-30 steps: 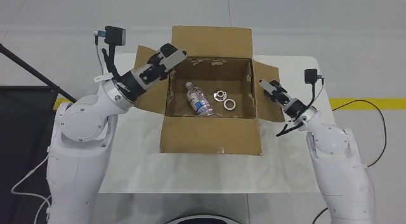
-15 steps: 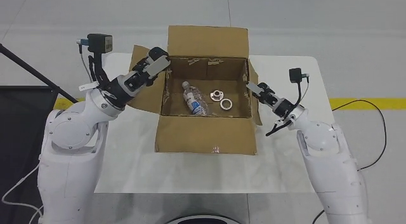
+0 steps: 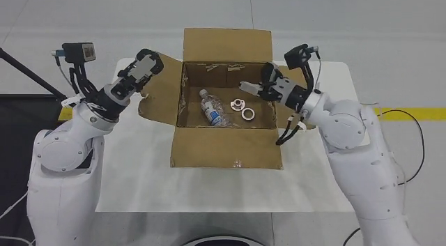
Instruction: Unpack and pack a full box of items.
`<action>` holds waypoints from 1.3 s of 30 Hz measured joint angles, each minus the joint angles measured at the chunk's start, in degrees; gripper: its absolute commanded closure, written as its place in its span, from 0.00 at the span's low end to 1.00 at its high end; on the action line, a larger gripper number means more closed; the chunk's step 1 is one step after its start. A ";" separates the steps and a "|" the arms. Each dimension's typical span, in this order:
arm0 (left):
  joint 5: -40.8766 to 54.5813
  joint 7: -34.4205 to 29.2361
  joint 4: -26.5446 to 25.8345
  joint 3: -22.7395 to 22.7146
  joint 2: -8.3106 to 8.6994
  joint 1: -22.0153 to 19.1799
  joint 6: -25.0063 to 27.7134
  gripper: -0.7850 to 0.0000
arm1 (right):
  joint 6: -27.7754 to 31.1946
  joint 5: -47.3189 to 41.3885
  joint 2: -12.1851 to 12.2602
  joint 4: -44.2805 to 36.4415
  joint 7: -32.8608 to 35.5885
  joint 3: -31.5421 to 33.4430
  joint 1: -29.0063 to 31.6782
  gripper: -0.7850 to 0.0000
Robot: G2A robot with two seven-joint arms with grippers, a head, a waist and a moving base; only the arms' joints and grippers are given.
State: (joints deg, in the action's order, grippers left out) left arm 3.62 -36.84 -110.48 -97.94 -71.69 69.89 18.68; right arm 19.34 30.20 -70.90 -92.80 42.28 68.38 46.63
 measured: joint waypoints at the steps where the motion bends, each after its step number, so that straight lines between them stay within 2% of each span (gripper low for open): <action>1: 0.14 0.68 -0.20 -0.77 0.06 0.68 0.02 0.00 | -0.42 1.09 -0.24 1.23 0.98 -1.62 -1.65 0.00; 6: 1.05 5.04 -1.16 -4.85 0.26 5.36 -0.28 0.00 | -1.96 0.91 -1.95 9.96 1.81 -8.69 -9.69 0.00; 9: 0.33 7.26 -1.73 -6.09 0.29 7.65 -0.66 0.00 | -2.03 0.90 -2.03 10.62 1.65 -8.93 -10.19 0.00; 19: 0.31 7.26 -1.75 -6.07 0.30 7.69 -0.65 0.00 | -1.81 1.41 -2.11 10.55 2.02 -9.59 -9.86 0.00; 21: 0.31 7.25 -1.75 -6.07 0.30 7.69 -0.65 0.00 | -3.01 4.57 -2.57 11.71 3.49 -12.56 -10.77 0.00; 25: 0.31 7.25 -1.75 -6.07 0.30 7.69 -0.65 0.00 | -9.61 14.45 -4.40 15.63 7.30 -20.57 -14.96 0.00; 29: 0.31 7.25 -1.75 -6.07 0.30 7.69 -0.65 0.00 | -11.92 14.20 -6.76 22.78 8.70 -25.97 -19.01 0.00; 34: 0.31 7.25 -1.75 -6.07 0.30 7.69 -0.65 0.00 | -12.03 13.23 -8.96 31.00 7.57 -29.32 -22.27 0.00; 35: 0.31 7.25 -1.75 -6.07 0.30 7.69 -0.65 0.00 | -12.18 13.99 -9.46 32.49 7.21 -30.09 -22.80 0.07; 36: 0.31 7.25 -1.75 -6.07 0.30 7.69 -0.65 0.00 | -12.33 14.42 -9.80 33.56 7.03 -30.57 -23.18 0.26; 38: 0.31 7.26 -1.75 -6.07 0.30 7.69 -0.65 0.00 | -13.25 15.47 -10.53 35.84 6.96 -31.65 -23.94 0.48; 39: 0.31 7.26 -1.75 -6.07 0.30 7.69 -0.65 0.00 | -13.87 15.99 -10.85 36.70 6.98 -32.10 -24.24 0.51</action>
State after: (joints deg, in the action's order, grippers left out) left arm 3.93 -29.59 -112.23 -104.01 -71.39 77.58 18.03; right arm 5.47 46.20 -81.75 -56.10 49.26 36.28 22.39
